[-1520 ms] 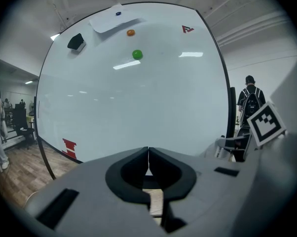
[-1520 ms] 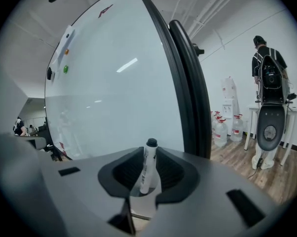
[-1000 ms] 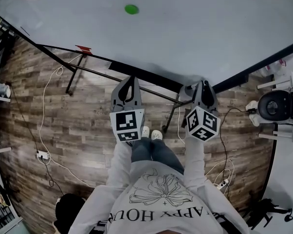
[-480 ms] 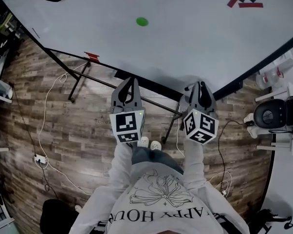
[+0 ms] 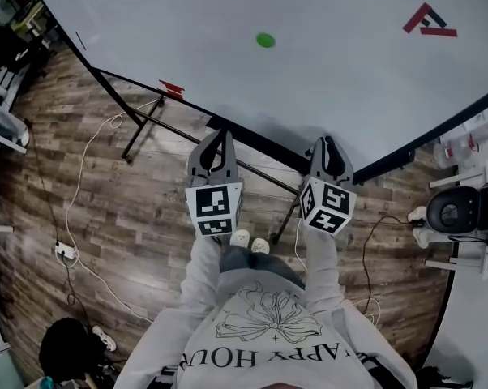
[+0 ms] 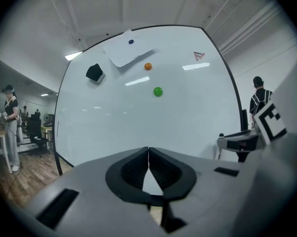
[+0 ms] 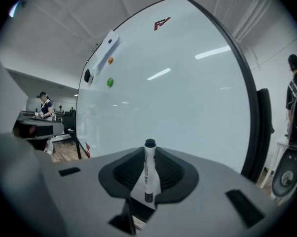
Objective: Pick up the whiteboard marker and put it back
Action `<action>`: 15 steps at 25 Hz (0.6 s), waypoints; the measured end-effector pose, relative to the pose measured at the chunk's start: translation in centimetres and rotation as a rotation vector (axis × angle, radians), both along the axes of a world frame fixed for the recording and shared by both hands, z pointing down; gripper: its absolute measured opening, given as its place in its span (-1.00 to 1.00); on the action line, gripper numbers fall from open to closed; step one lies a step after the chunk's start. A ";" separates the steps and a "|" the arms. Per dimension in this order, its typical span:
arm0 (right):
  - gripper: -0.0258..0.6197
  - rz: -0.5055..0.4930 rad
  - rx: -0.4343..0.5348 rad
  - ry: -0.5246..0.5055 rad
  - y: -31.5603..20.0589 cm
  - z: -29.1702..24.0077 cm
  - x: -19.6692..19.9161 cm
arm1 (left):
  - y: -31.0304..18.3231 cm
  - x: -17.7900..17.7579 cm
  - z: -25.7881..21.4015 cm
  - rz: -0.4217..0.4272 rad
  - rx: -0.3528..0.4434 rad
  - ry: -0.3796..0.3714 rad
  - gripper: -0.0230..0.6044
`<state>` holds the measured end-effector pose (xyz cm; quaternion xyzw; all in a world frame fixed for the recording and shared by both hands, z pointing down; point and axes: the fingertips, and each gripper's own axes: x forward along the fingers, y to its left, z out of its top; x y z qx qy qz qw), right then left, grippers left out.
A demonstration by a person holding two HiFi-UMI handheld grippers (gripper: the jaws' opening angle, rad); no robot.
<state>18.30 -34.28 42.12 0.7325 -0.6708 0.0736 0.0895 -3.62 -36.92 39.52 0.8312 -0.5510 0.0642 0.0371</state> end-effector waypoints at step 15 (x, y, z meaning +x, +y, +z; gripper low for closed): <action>-0.72 -0.192 -0.321 0.429 -4.9 9.5 -6.6 | -1.3 -3.8 2.3 -0.089 -0.050 -0.008 -0.91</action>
